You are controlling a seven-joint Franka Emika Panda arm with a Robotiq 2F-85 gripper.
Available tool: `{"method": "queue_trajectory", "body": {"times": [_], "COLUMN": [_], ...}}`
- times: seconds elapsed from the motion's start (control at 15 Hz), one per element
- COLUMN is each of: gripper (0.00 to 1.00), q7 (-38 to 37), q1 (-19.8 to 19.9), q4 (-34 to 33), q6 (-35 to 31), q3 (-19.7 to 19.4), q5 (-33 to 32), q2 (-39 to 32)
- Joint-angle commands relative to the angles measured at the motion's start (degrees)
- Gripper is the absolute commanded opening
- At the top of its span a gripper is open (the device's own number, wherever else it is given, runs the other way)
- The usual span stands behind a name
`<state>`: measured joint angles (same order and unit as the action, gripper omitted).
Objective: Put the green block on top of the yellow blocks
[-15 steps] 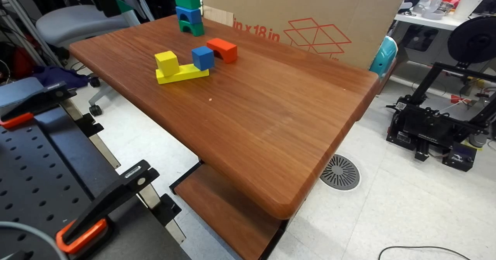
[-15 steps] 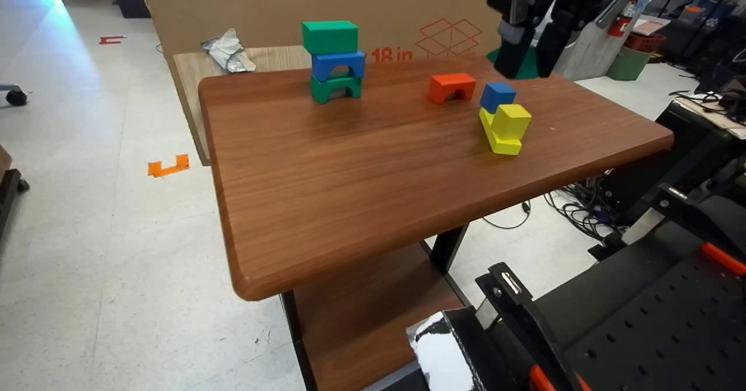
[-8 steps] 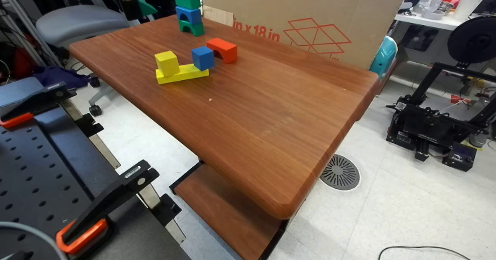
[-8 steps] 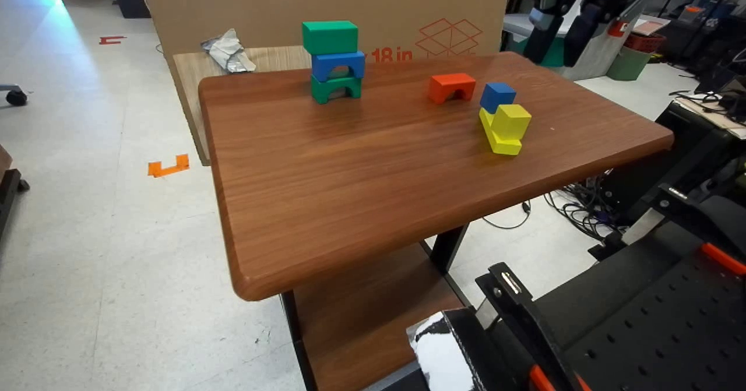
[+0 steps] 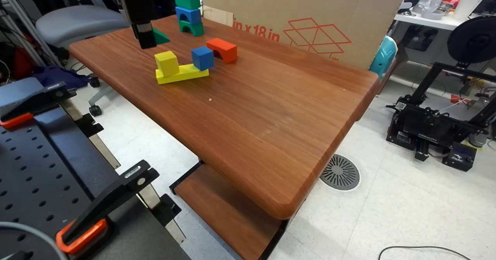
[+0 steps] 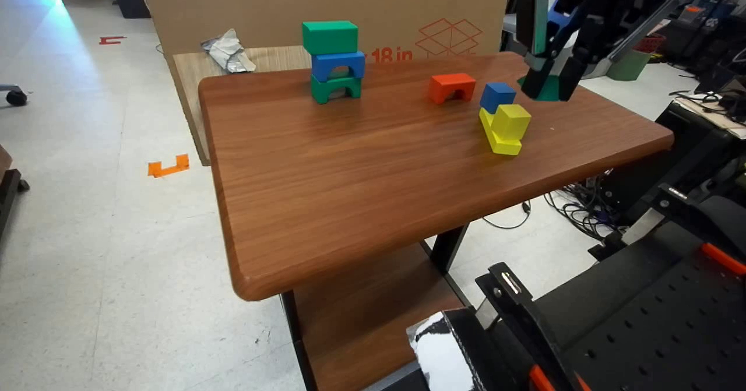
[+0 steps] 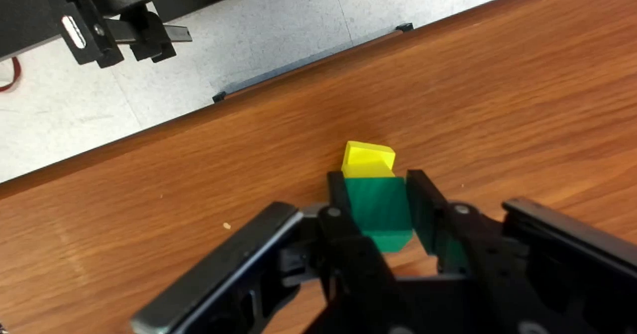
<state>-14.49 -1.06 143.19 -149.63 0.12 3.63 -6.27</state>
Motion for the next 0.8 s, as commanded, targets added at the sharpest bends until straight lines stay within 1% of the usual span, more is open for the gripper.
{"method": "queue_trajectory", "body": {"times": [0.0, 0.67, 0.73], "gripper": [0.09, 0.09, 0.21], "q7": [-1.7, -1.8, -1.8], "q1": [-0.4, -1.5, -1.6], "q4": [-2.9, -4.9, -5.0], "q6": [1.6, 1.4, 1.5], "q3": [-0.5, -0.7, -0.7], "q5": [-1.4, -1.6, -1.6], "q2": [-3.5, -6.4, -6.5]}}
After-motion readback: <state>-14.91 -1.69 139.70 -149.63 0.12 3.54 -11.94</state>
